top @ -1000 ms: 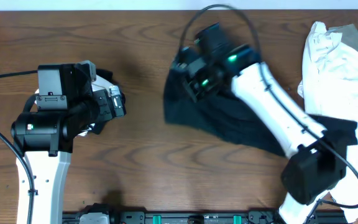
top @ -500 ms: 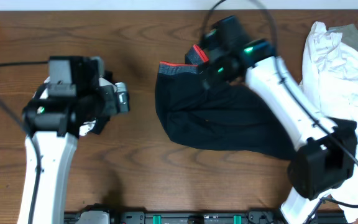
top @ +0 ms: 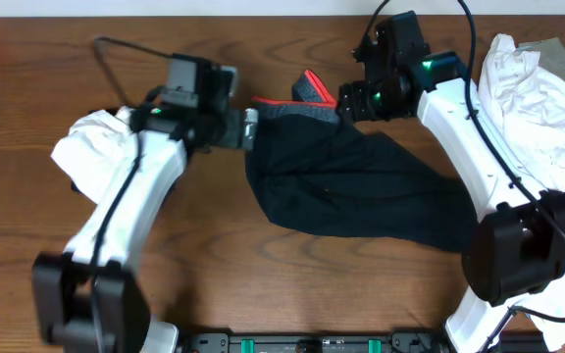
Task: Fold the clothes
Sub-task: 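Drag the black leggings leftward with the right gripper toward the left gripper, then grasp the leggings waistband with the left gripper and release the right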
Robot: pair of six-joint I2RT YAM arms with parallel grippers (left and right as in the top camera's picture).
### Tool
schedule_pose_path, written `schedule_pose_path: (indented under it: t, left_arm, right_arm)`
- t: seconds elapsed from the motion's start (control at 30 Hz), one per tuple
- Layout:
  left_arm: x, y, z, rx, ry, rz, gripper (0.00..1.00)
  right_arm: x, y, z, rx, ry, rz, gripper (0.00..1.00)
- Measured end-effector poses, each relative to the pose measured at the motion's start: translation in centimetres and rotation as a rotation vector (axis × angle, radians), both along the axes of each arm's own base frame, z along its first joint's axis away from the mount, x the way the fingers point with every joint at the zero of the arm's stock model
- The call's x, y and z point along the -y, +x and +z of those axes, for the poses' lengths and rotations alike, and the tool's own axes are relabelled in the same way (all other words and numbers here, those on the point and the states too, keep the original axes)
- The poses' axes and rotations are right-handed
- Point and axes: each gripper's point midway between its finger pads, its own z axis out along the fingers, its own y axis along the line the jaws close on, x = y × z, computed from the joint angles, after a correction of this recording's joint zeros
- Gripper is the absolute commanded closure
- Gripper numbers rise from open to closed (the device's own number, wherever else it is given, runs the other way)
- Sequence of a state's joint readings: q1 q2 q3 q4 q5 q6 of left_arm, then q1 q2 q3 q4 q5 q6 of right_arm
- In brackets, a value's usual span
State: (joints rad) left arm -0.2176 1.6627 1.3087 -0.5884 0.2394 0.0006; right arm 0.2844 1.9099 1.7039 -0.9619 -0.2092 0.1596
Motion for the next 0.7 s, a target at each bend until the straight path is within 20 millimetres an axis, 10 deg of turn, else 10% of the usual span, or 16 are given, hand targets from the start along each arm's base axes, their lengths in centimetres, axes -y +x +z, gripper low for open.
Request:
schedule_pose_path:
  t: [0.37, 0.7]
  left_arm:
    - [1.4, 4.8, -9.9, -0.033, 0.013, -0.014, 0.13]
    - [1.8, 5.2, -13.2, -0.061, 0.022, -0.025, 0.50]
  right_arm:
    - [1.7, -2.7, -1.1, -0.133, -0.036, -0.027, 0.30]
    - [1.8, -2.8, -1.1, -0.138, -0.036, -0.029, 0.32]
